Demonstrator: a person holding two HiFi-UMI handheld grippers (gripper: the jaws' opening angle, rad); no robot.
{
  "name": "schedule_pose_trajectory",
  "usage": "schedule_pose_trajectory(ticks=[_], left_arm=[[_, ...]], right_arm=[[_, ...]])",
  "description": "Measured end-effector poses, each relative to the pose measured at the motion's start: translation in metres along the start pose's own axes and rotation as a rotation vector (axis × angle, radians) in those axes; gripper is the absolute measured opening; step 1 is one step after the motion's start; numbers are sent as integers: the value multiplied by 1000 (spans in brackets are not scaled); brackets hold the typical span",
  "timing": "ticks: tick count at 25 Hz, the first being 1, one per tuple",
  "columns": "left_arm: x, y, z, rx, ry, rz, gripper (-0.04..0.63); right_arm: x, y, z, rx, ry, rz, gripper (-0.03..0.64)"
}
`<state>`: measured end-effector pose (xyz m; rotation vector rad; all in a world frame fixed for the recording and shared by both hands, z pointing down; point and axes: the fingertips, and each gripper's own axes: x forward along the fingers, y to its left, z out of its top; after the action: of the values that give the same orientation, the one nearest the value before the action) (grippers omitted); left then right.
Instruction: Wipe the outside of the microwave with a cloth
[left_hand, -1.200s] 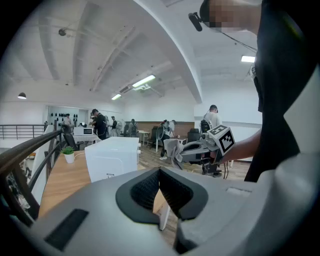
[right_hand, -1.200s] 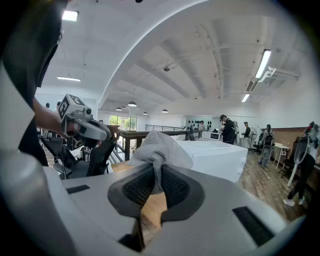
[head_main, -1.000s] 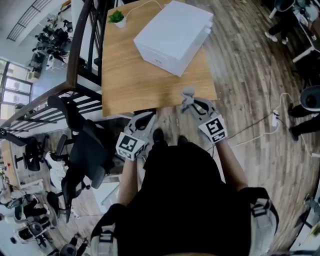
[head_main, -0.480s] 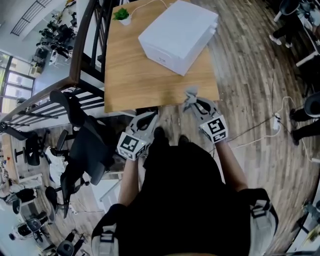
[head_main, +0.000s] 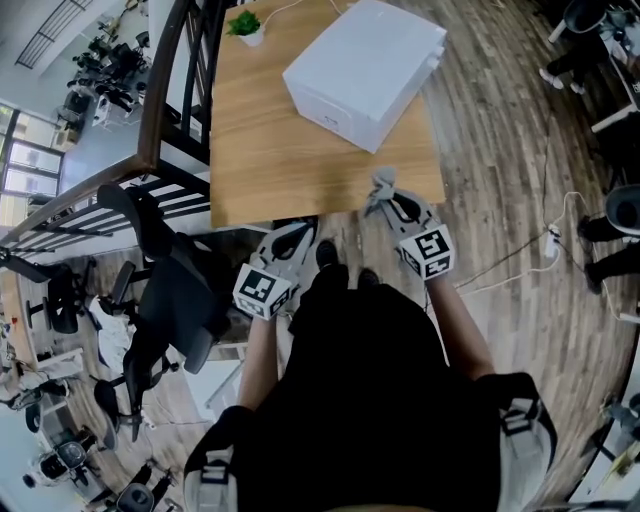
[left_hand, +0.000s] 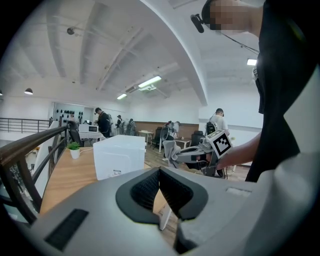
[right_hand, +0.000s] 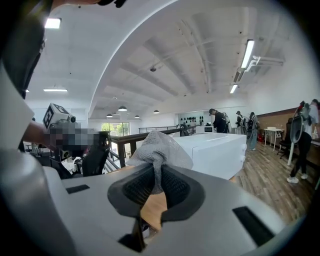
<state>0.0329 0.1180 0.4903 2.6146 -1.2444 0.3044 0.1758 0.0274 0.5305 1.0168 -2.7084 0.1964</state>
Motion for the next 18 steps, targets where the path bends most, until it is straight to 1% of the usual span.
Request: schedule_pose_trajectory(ticks=[3, 10, 18], left_arm=[[6, 12, 7, 1, -6, -24, 2], [18, 53, 15, 8, 1, -71, 2], [31, 92, 11, 10, 10, -127, 2]], right_arm=[[12, -7, 1, 65, 0, -24, 37], [44, -22, -5, 99, 42, -77, 38], [81, -40, -22, 226, 60, -143, 38]])
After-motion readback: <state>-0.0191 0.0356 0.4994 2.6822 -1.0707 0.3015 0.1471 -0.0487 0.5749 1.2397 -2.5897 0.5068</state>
